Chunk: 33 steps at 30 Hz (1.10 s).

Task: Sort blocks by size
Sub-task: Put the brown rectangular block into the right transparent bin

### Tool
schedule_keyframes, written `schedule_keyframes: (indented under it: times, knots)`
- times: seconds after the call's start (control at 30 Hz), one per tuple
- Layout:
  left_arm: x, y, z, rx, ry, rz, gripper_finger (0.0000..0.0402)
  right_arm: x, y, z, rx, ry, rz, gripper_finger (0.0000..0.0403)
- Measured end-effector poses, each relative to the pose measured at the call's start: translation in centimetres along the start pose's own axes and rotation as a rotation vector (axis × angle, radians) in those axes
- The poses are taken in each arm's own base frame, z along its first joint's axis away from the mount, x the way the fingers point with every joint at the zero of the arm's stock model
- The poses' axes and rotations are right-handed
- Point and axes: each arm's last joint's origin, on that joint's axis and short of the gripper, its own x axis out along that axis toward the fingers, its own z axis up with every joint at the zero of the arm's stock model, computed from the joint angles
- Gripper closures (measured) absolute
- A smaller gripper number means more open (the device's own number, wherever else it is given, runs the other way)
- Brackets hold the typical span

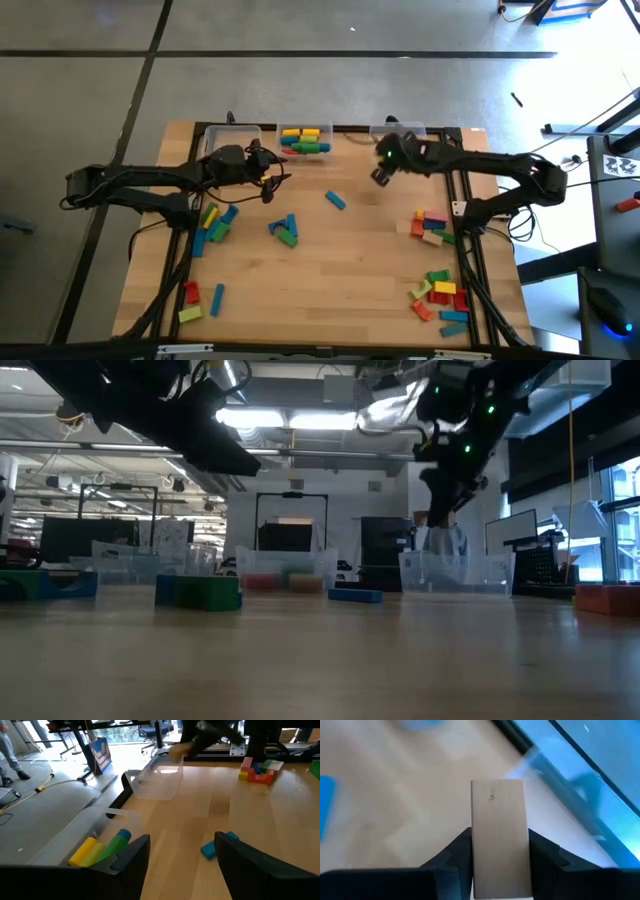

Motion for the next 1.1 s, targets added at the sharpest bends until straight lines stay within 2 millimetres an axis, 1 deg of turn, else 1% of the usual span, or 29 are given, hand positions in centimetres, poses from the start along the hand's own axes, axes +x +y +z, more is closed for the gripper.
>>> schedule_keyframes:
  times: [0.1, 0.23, 0.4, 0.53, 0.63, 0.77, 0.87, 1.1]
  knots:
    - [0.0, 0.0, 0.0, 0.0, 0.001, 0.0, 0.0185, 0.8, -2.4, 0.3, 0.079, 0.014, -0.045, 0.0268]
    - [0.0, 0.0, -0.2, -0.009, 0.02, -0.002, 0.0185, 1.7, -5.0, 0.4, 0.158, 0.02, -0.049, 0.0268]
    - [0.0, 0.0, -0.2, -0.011, 0.019, -0.002, 0.0185, 3.3, -6.6, 0.6, 0.219, 0.022, -0.03, 0.0267]
    - [0.0, 0.0, -0.2, -0.011, 0.018, -0.002, 0.0185, 5.3, -6.9, 0.7, 0.274, 0.035, -0.01, 0.0267]
    - [0.0, 0.0, -0.2, -0.011, 0.018, -0.002, 0.0185, 6.9, -6.6, 0.9, 0.312, 0.025, -0.004, 0.0267]
    - [0.0, 0.0, -0.2, -0.01, 0.018, -0.002, 0.0185, 9.0, -6.3, 0.8, 0.362, 0.035, -0.011, 0.0267]
    - [0.0, 0.0, -0.2, -0.01, 0.019, -0.002, 0.0185, 10.3, -6.1, 0.3, 0.367, 0.069, -0.049, 0.0267]
    - [0.0, 0.0, -0.2, -0.008, 0.02, -0.002, 0.0185, 12.3, -5.7, -0.1, 0.383, 0.083, -0.055, 0.0267]
